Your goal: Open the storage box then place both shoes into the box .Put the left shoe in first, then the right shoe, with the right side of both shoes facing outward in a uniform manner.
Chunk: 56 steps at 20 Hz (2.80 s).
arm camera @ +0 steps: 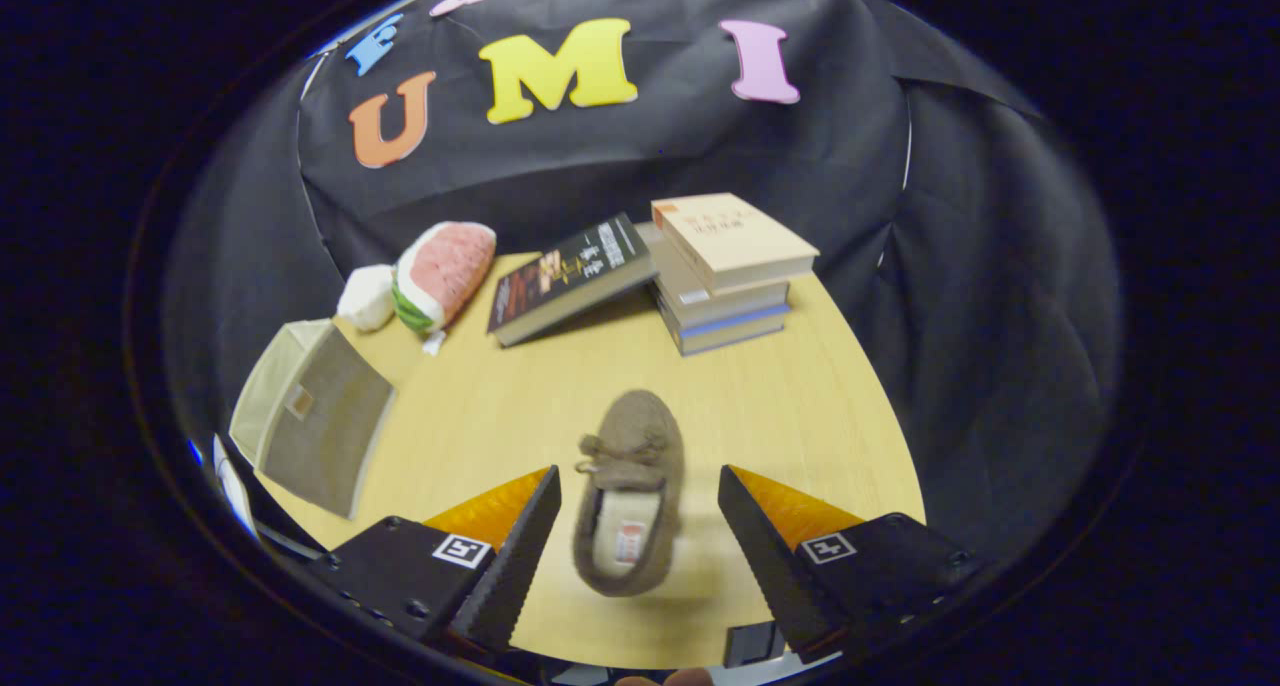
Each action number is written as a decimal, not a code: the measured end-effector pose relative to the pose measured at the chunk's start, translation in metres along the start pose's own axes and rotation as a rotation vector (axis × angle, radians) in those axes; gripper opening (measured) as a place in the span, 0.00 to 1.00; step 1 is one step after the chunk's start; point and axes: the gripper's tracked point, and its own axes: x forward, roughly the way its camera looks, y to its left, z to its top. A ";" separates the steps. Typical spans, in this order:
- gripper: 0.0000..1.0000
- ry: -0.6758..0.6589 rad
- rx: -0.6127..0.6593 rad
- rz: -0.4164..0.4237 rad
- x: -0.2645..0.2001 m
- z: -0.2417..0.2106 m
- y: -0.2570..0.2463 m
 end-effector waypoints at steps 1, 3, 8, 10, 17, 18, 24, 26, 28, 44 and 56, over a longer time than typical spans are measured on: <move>0.96 0.039 0.009 0.004 0.011 -0.013 -0.007; 0.96 0.109 0.038 0.016 0.033 -0.033 -0.010; 0.88 0.200 0.052 0.040 0.075 -0.052 -0.014; 0.73 0.232 0.087 0.052 0.086 -0.056 -0.011; 0.31 0.279 0.197 0.039 0.094 -0.057 -0.009; 0.05 0.280 0.224 0.042 0.092 -0.056 -0.009; 0.00 0.308 0.317 0.063 0.088 -0.058 -0.002; 0.00 0.324 0.377 0.083 0.081 -0.061 0.007; 0.00 0.325 0.410 0.091 0.074 -0.059 0.018; 0.00 0.170 0.473 0.202 -0.038 0.060 0.247; 0.00 0.156 0.374 0.212 -0.040 0.065 0.435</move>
